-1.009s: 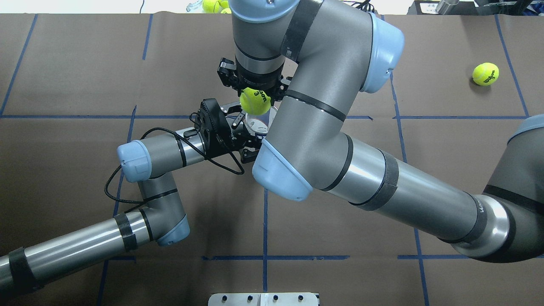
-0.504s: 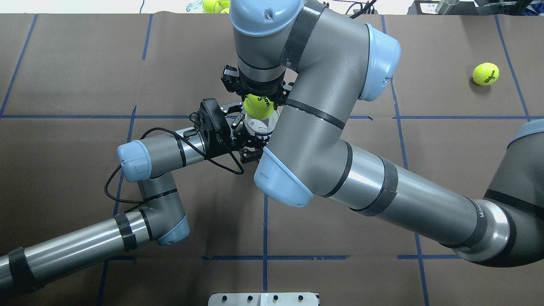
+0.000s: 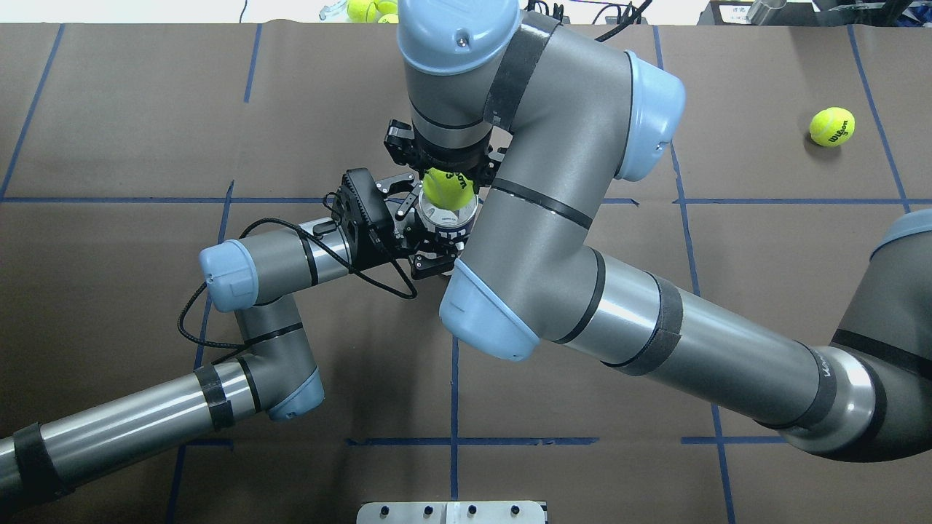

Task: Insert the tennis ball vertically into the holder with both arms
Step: 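Lower the ball into the can and open the right gripper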

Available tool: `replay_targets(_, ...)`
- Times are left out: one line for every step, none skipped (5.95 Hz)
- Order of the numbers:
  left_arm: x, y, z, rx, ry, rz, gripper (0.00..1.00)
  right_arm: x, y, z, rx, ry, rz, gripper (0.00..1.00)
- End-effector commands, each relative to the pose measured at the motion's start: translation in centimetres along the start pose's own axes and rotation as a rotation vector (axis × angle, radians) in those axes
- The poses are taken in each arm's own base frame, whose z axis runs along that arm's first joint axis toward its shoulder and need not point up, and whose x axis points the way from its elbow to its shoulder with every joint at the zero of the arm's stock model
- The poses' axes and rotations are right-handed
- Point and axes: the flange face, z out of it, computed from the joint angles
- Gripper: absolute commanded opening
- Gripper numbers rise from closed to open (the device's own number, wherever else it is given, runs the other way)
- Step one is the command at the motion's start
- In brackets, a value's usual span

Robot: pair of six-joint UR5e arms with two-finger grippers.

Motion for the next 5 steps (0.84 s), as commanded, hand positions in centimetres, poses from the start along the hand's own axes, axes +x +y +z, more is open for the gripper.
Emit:
replay_targets(0.09,0.05,0.01,-0.001,0.001,0.000,0.89,0.02,0.34,0.35,0.013,0.006,-0.007,0.97)
replay_targets(0.00,0.01,0.00,0.000,0.000,0.000,0.89,0.05,0.42,0.47,0.011,0.007,-0.008,0.97)
replay_targets(0.08,0.04,0.01,0.000,0.000,0.000,0.89,-0.01,0.43,0.39,0.012,0.006,-0.008,0.98)
replay_targets(0.00,0.01,0.00,0.000,0.000,0.000,0.89,0.08,0.40,0.30,0.010,0.004,-0.017,0.98)
replay_targets(-0.02,0.00,0.00,0.000,-0.001,0.000,0.89,0.62,0.49,0.68,0.000,0.008,-0.052,0.99)
